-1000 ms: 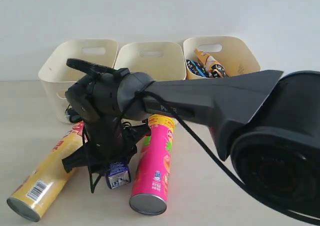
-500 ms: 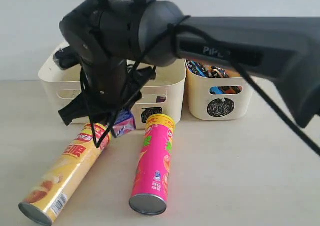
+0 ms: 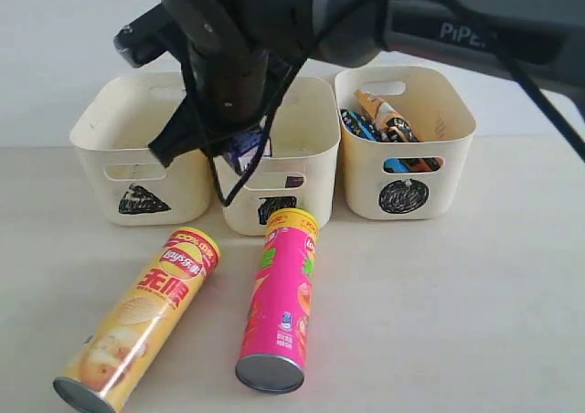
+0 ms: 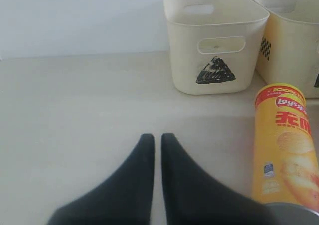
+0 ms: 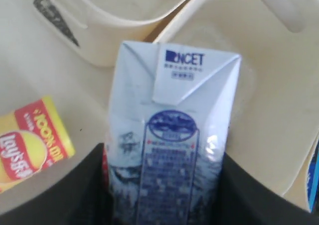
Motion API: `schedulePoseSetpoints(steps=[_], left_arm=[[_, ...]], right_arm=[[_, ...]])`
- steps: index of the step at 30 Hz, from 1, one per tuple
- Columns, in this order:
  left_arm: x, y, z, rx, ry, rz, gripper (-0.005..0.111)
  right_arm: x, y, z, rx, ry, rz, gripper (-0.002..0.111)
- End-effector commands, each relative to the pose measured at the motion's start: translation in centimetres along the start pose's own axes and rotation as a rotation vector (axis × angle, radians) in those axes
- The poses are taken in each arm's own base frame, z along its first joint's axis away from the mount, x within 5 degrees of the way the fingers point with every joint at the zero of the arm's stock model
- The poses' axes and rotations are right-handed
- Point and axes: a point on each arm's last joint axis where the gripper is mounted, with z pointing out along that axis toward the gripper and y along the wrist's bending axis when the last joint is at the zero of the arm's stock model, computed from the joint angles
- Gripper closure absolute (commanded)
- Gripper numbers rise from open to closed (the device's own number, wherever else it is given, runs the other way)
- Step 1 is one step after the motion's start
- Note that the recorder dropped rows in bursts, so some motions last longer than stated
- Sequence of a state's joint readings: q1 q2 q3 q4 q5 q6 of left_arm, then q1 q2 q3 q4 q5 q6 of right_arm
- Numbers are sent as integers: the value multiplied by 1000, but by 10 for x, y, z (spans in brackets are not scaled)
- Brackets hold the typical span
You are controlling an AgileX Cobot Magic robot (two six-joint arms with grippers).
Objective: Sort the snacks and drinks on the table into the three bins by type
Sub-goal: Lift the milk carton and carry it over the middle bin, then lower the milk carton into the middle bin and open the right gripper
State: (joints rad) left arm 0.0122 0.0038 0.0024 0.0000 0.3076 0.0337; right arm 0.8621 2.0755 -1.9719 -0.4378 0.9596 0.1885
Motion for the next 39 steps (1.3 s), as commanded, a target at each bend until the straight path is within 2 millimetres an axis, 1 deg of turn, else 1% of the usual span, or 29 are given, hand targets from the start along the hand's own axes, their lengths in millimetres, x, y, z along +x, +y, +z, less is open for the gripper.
schedulePoseSetpoints(steps=[1, 7, 9, 12, 15, 16, 17, 19, 22, 27, 34, 35, 36, 37, 38, 39], left_arm=[[-2, 0, -1, -2, -19, -7, 102], [-2, 0, -1, -2, -19, -7, 102], [-2, 0, -1, -2, -19, -7, 102], [-2, 0, -1, -2, -19, -7, 102], [-2, 0, -1, -2, -19, -7, 102], [-2, 0, -1, -2, -19, -7, 102], [-2, 0, -1, -2, -19, -7, 102], [-2, 0, -1, -2, -19, -7, 102], [-2, 0, -1, -2, -19, -7, 102], [-2, 0, -1, -2, -19, -7, 102], [-2, 0, -1, -2, -19, -7, 102], [-2, 0, -1, -2, -19, -7, 102], [-2, 0, -1, -2, -19, -7, 102], [-2, 0, -1, -2, -19, -7, 102], [-2, 0, -1, -2, -19, -7, 102], [-2, 0, -1, -2, -19, -7, 102]], right_arm=[[-13, -24, -5, 24, -142, 0, 108], [-18, -56, 3, 49, -246, 40, 108], [-19, -62, 5, 40, -275, 69, 108], [-17, -71, 14, 42, -283, 92, 108], [-11, -81, 27, 56, -254, 104, 108], [-8, -83, 35, 60, -238, 107, 108], [-6, -86, 36, 64, -234, 113, 108], [-2, -90, 48, 68, -218, 120, 108], [1, -93, 60, 66, -221, 149, 108], [4, -101, 71, 63, -250, 221, 108], [7, -97, 88, 50, -255, 229, 108], [8, -96, 90, 47, -258, 234, 105], [7, -95, 91, 44, -269, 236, 100], [6, -95, 93, 43, -283, 232, 85], [6, -95, 92, 42, -286, 232, 78], [6, -94, 93, 40, -295, 231, 60]])
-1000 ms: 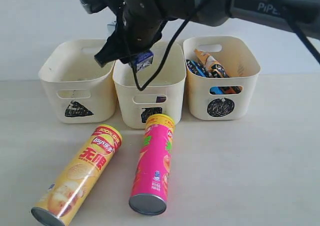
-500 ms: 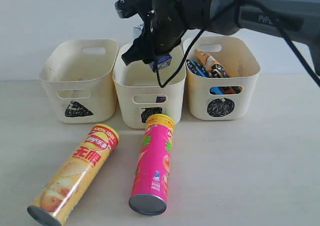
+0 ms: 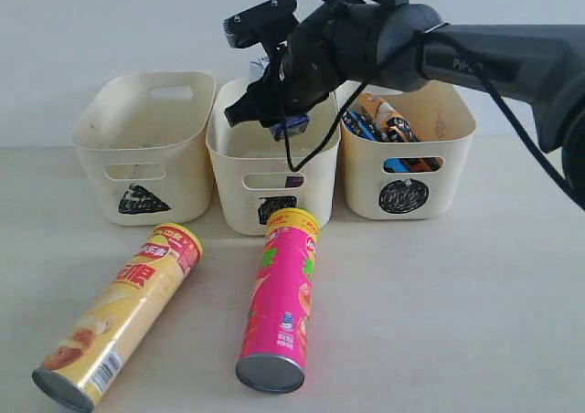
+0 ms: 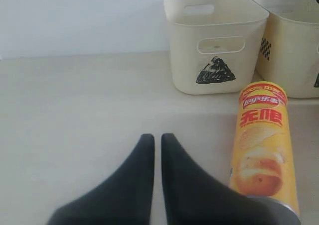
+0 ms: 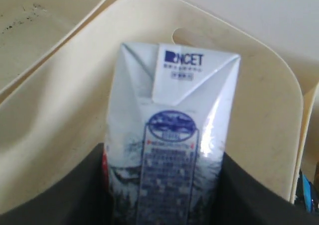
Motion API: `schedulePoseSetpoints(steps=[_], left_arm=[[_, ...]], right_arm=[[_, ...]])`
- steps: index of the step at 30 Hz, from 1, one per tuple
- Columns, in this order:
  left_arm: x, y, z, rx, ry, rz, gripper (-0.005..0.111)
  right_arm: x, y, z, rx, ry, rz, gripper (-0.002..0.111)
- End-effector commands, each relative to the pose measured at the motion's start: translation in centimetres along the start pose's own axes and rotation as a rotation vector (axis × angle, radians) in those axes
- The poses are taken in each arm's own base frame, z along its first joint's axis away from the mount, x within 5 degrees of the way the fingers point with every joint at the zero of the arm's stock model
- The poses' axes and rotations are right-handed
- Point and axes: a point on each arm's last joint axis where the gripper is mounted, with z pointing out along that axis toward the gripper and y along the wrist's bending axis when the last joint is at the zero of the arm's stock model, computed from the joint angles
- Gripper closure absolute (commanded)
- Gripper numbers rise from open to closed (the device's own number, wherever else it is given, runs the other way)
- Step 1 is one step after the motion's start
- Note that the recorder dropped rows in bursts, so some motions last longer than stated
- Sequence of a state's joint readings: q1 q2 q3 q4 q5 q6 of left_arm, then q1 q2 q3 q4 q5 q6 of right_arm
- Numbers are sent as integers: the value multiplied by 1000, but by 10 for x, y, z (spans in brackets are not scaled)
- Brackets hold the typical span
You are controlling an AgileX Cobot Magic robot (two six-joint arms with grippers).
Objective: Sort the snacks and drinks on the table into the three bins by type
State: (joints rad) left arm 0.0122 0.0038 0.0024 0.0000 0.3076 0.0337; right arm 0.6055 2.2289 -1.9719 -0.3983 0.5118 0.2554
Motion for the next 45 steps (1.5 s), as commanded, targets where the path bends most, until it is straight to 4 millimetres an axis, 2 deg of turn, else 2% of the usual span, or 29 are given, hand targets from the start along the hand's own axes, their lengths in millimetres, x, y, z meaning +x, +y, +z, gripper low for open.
schedulePoseSetpoints(steps=[1, 2, 3, 7, 11, 12, 14, 15, 18, 21, 24, 26, 29, 35, 38, 45], left_arm=[[-2, 0, -1, -2, -19, -7, 102], [-2, 0, -1, -2, -19, -7, 102], [-2, 0, -1, -2, -19, -7, 102], [-2, 0, -1, -2, -19, -7, 102], [-2, 0, -1, -2, -19, -7, 102], [-2, 0, -1, -2, -19, -7, 102], [-2, 0, -1, -2, -19, -7, 102], [-2, 0, -1, -2, -19, -7, 102], [-2, 0, -1, -2, -19, -7, 102], [-2, 0, -1, -2, -19, -7, 102], [-2, 0, -1, -2, -19, -7, 102], [-2, 0, -1, -2, -19, -7, 102], [-2, 0, -1, -2, -19, -7, 102], [-2, 0, -1, -2, -19, -7, 102], [-2, 0, -1, -2, -19, -7, 102], [-2, 0, -1, -2, -19, -7, 102]], right_arm=[[-10, -3, -3, -8, -84, 4, 53], [-11, -3, -3, -10, -91, 4, 39], [-11, -3, -3, -10, -91, 4, 36], [-10, -3, -3, -7, -80, 4, 35], [-5, -5, -8, 18, 9, 5, 36], [-4, -4, -11, 23, 40, 5, 39], [-4, -1, -22, 35, 99, -30, 56], [-6, 4, -33, 39, 134, -63, 76], [-5, 10, -48, 34, 211, -96, 108], [-1, 17, -64, 8, 323, -166, 108], [6, 24, -85, -134, 467, -219, 108], [7, 24, -97, -166, 523, -218, 108], [2, 21, -109, -166, 503, -187, 108], [17, 8, -126, -150, 551, -152, 108], [33, -8, -135, -133, 601, -125, 108], [65, -63, -157, -49, 603, 8, 108]])
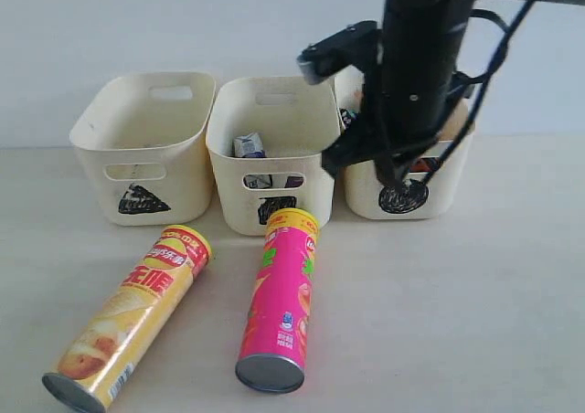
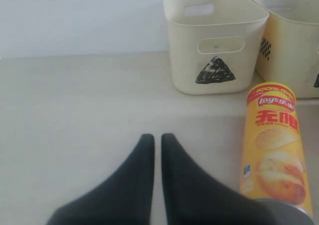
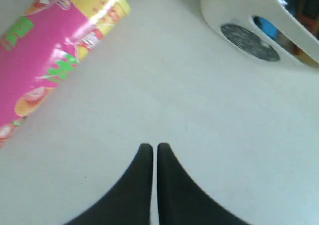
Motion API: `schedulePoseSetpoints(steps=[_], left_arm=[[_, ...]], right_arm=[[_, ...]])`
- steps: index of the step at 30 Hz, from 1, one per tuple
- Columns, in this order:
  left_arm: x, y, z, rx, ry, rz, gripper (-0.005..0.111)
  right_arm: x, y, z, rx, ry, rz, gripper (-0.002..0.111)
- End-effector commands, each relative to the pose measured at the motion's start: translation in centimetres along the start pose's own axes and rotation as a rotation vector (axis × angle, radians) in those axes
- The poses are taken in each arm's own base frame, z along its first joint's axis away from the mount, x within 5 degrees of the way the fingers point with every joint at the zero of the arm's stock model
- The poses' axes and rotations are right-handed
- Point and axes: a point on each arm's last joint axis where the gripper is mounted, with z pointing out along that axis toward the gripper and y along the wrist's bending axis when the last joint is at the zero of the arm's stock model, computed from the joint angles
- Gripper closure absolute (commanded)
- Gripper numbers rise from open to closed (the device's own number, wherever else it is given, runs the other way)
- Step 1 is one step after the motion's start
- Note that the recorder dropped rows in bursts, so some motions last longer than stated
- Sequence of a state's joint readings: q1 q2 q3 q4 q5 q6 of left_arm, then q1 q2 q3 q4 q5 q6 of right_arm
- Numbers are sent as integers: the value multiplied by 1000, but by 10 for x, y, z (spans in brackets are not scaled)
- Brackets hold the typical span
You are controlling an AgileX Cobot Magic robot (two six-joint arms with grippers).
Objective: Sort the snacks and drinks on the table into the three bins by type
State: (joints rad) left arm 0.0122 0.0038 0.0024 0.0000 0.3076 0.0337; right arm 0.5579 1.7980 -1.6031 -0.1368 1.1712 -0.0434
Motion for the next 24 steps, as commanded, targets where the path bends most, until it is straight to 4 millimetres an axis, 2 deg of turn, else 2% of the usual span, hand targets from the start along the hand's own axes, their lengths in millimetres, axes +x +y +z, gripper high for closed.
schedulePoseSetpoints(steps=[1, 8, 13, 19, 24], left_arm=[[-2, 0, -1, -2, -19, -7, 102], [-2, 0, -1, -2, -19, -7, 102], [-2, 0, -1, -2, -19, -7, 102], [-2, 0, -1, -2, -19, -7, 102], [-2, 0, -1, -2, -19, -7, 102]], right_arm=[[28, -34, -8, 31, -22, 99, 108], [75, -73, -15, 72, -2, 239, 108], [105, -92, -17, 91, 7, 327, 108], [135, -93, -9, 17, -37, 465, 108], [148, -84, -7, -13, -95, 491, 108]])
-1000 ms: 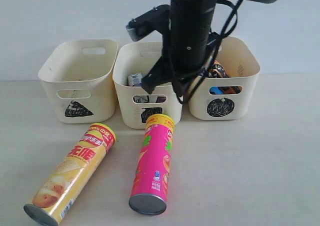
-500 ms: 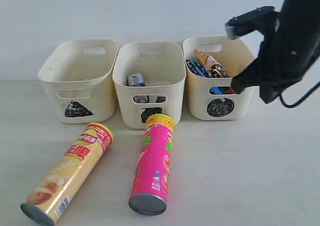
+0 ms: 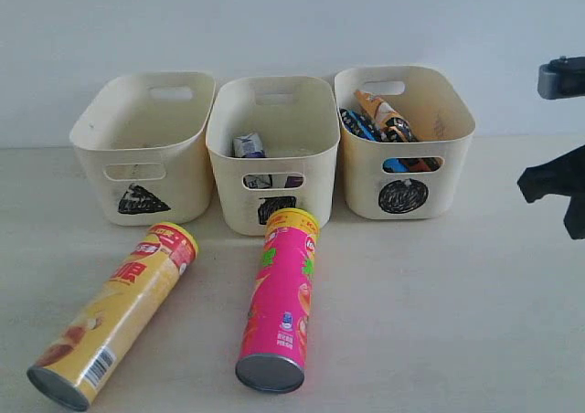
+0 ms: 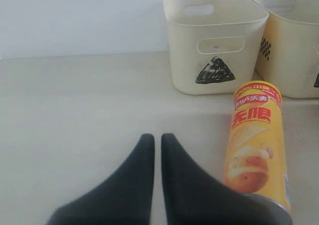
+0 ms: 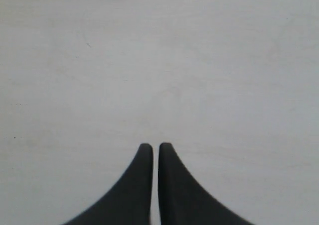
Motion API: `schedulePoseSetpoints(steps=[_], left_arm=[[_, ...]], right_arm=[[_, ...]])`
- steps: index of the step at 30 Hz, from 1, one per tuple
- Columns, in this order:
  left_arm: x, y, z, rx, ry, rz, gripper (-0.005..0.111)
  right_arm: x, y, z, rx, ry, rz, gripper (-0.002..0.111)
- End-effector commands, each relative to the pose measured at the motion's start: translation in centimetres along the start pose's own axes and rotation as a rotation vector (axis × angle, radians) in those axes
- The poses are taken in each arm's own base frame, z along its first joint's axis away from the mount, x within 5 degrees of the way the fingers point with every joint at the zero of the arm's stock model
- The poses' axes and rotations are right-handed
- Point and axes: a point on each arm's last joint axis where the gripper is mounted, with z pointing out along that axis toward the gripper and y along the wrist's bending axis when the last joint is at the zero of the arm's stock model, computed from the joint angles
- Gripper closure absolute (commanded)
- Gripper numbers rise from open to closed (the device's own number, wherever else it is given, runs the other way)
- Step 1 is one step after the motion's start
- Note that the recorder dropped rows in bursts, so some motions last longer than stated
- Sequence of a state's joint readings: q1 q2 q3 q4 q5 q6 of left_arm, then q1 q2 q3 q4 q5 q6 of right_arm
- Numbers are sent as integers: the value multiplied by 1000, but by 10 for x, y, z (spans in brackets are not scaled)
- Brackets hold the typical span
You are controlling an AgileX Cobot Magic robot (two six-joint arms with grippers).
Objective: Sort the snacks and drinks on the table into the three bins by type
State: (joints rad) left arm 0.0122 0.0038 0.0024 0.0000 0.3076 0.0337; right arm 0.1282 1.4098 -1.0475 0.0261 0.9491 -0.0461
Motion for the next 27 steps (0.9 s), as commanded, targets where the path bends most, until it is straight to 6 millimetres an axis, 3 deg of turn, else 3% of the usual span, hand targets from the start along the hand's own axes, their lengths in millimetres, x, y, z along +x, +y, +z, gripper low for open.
schedulePoseSetpoints(steps=[1, 19, 27], left_arm=[[-2, 0, -1, -2, -19, -7, 102], [-2, 0, -1, -2, -19, -7, 102], [-2, 0, -1, -2, -19, -7, 102]], right_arm=[[9, 1, -3, -30, -62, 23, 108], [6, 0, -5, -13, -134, 19, 108], [30, -2, -41, 43, -372, -26, 108]])
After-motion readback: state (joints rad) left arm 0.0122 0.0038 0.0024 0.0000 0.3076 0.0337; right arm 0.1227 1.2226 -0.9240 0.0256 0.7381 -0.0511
